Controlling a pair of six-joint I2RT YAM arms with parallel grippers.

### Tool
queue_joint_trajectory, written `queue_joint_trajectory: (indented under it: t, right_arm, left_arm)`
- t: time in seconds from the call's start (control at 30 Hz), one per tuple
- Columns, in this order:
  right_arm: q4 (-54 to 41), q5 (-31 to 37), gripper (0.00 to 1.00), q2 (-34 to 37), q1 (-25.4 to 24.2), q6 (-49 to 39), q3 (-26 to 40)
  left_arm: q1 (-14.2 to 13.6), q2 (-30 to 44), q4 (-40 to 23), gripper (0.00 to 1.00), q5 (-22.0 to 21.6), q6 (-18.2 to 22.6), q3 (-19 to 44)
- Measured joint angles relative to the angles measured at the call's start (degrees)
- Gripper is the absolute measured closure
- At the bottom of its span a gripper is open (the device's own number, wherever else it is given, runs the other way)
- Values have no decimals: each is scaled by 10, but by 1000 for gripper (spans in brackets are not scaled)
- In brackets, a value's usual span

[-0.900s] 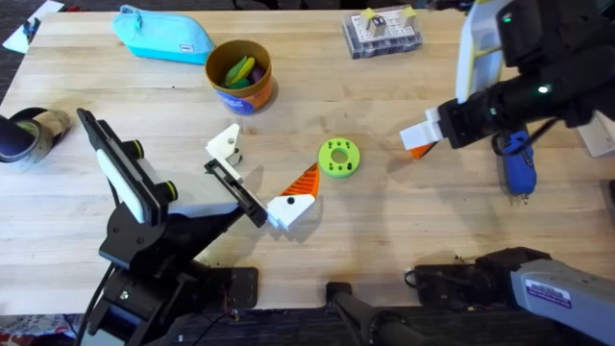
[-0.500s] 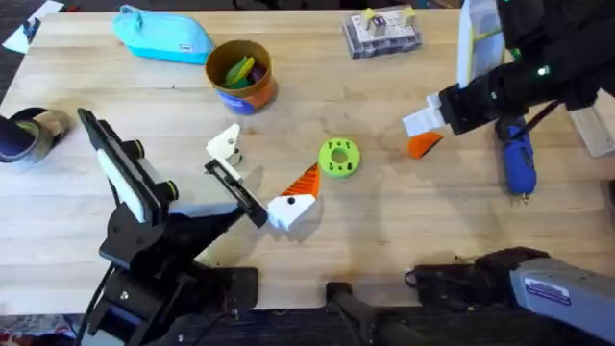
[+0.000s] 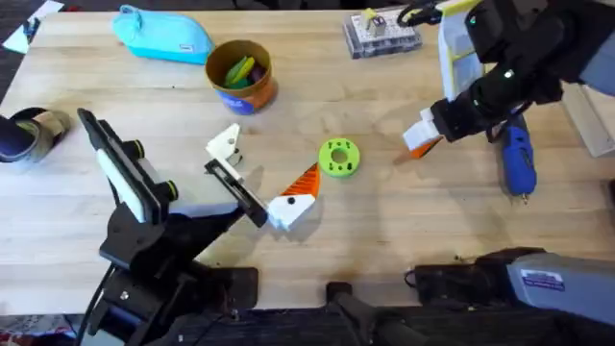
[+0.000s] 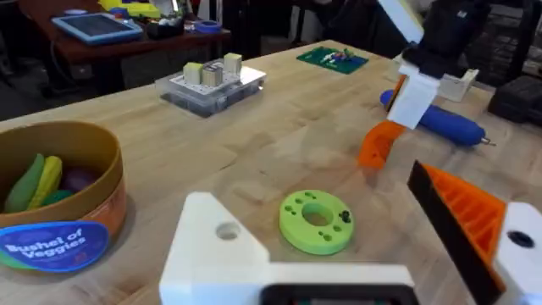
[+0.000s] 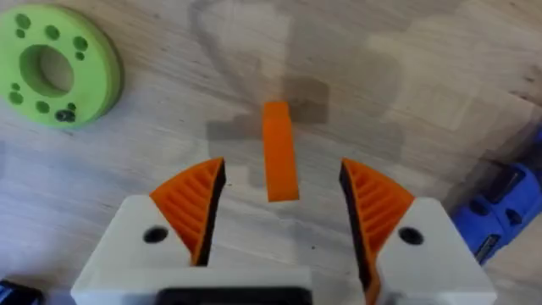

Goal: Pick up the gripper from the table and insert it into the empty holder that is missing its gripper. Then pick up a screw, insert it into the mounting hole, and use the screwdriver to tighten it. Finally, clean up the table by picking up the vegetable and placing it into the bucket.

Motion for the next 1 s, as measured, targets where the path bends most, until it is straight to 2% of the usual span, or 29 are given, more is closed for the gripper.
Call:
queue_joint_trajectory:
  t: [0.23, 0.3, 0.37, 0.4, 0.53, 0.57, 0.8, 1.0]
  right_arm:
    - [-1, -2, 181, 40, -10, 0, 0]
    - [-2, -2, 223, 46, -10, -2, 0]
    - [-3, -3, 331, 49, -10, -3, 0]
    - [-3, -4, 416, 50, -10, -5, 0]
    - [4, -5, 903, 51, -10, -5, 0]
    - [5, -5, 970, 51, -10, -5, 0]
    - [4, -14, 989, 42, -11, -4, 0]
    - [20, -113, 992, -62, -18, -4, 0]
  left_arm:
    - [0, 0, 0, 7, 0, 0, 0]
    - [0, 0, 0, 7, 0, 0, 0]
    - [0, 0, 0, 7, 0, 0, 0]
    - [0, 0, 0, 7, 0, 0, 0]
    - [0, 0, 0, 7, 0, 0, 0]
    - [0, 0, 0, 7, 0, 0, 0]
    - [0, 0, 0, 7, 0, 0, 0]
    - [0, 0, 0, 7, 0, 0, 0]
